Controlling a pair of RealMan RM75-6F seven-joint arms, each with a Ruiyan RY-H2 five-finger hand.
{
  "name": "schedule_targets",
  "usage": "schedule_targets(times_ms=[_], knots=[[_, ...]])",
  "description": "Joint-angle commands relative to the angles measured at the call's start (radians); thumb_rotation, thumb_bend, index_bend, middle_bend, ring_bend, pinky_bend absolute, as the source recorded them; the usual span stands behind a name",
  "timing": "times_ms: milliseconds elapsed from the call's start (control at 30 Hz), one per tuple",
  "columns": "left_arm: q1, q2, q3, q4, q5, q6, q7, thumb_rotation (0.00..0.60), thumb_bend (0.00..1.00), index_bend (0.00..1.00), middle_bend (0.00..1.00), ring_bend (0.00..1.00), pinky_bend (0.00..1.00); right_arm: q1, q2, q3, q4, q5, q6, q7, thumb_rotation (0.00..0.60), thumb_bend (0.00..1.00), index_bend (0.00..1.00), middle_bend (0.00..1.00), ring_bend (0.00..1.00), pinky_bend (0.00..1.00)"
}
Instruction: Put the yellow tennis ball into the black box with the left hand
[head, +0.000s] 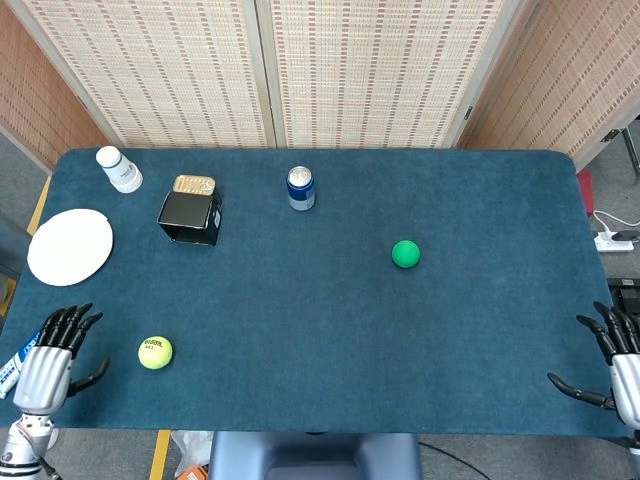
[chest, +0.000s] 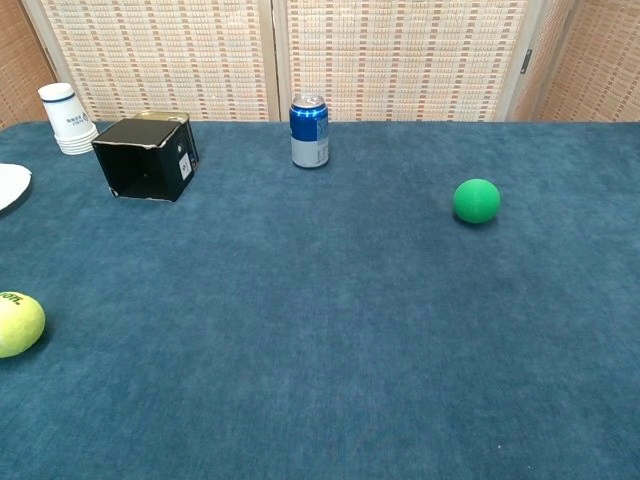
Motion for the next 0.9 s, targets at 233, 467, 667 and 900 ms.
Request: schedule_targets(times_ms=[233,467,667,900], knots=[[0.01,-0.032,-0.001,0.063,-0.001,0.03,-0.039,0.563,0.22,1.0,1.0,1.0,1.0,0.004,0.005,0.0,0.002,0.004,-0.009,0.014,0.481,0.0,0.19,0.04,0.0,0.0],[0.075,-0.054,0.055,0.083,0.005,0.044,0.019,0.6,0.61,1.0,1.0,1.0,1.0,0.001,0.007,-0.003,0.005,0.001,-0.004,0.026,0.48,0.0,0.19,0.04,0.0,0.0],[0.141,-0.179,0.087,0.239,0.021,0.115,-0.067,0.6,0.67,1.0,1.0,1.0,1.0,0.0,0.007,-0.005,0.009,-0.004,0.002,0.034,0.483,0.0,0.19,0.04,0.0,0.0],[0.179,-0.446,0.137,0.53,0.055,0.1,-0.048,0.6,0.68,1.0,1.0,1.0,1.0,0.006,0.007,-0.005,0.009,-0.004,-0.006,0.026,0.481,0.0,0.19,0.04,0.0,0.0]])
